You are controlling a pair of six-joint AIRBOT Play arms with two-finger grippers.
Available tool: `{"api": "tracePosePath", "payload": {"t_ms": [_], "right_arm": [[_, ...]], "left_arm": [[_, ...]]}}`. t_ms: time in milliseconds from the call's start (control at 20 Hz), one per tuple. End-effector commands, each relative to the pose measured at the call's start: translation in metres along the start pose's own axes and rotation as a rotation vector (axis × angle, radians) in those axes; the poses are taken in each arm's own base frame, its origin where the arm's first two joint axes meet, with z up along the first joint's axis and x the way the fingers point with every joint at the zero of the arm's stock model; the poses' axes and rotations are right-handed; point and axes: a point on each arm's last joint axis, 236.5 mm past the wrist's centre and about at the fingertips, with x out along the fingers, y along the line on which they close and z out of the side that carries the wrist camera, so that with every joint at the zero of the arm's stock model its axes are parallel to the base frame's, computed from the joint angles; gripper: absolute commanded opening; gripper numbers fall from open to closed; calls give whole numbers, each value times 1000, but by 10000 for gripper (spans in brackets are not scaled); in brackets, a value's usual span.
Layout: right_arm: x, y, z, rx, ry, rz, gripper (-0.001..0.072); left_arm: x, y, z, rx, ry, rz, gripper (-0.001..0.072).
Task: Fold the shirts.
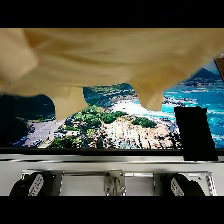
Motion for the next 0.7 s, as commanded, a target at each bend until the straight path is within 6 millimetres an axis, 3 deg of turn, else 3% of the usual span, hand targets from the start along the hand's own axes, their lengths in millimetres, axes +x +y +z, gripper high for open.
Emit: {"api": "tracePosePath", "payload": {"t_ms": [0,100,200,300,400,500,650], "right_arm": [[-73,-11,11,-37,-31,-122,56],[-81,-11,-4,-40,27,-129,56],[-76,-10,-25,-30,117,-118,56],[-62,-12,-54,-2,248,-107,57],[-43,-20,-99,67,444,-123,56],[-22,-28,-157,119,682,-134,56],[15,-29,-263,194,1010,-113,56]], "left_arm": [[-50,-8,2,72,59,107,35],[-60,-4,-24,92,175,136,35],[-63,-3,-51,83,289,134,35],[-60,2,-74,59,363,130,36],[-51,13,-103,17,436,129,35],[-42,27,-153,-52,562,127,35],[-36,49,-269,-213,826,126,36]]}}
